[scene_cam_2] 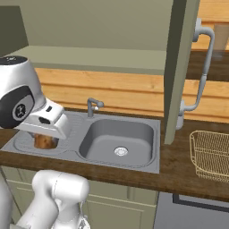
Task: Open the cabinet, pick up the bread from the cabinet and place it in the basket. Then move the basket to the dining counter.
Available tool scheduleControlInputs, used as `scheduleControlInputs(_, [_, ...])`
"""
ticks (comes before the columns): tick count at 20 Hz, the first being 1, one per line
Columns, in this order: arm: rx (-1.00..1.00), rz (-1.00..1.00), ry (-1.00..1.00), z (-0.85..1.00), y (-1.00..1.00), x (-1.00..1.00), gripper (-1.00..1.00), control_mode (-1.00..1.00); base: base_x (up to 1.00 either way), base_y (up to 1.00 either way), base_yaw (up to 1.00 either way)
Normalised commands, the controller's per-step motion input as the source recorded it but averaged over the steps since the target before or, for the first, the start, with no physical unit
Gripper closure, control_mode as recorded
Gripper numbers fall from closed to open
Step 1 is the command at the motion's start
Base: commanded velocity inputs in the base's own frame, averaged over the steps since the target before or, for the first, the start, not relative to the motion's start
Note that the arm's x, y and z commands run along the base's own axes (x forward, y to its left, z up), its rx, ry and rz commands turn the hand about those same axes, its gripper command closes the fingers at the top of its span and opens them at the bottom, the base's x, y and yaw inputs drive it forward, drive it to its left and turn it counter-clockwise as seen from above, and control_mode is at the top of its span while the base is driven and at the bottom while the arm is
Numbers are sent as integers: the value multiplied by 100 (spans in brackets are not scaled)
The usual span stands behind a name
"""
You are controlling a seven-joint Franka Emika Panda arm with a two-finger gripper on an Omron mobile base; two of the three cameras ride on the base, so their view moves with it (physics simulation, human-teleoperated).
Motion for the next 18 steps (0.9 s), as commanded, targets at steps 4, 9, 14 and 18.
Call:
scheduleControlInputs(4, [0, 0, 2, 6, 0, 49, 100, -100, 0, 0, 0])
scheduleControlInputs(9, [0, 0, 1, 0, 0, 22, 100, -100, 0, 0, 0])
scheduleControlInputs(14, [0, 0, 0, 0, 0, 0, 100, -100, 0, 0, 0])
scheduleControlInputs(18, [0, 0, 1, 0, 0, -1, 100, -100, 0, 0, 0])
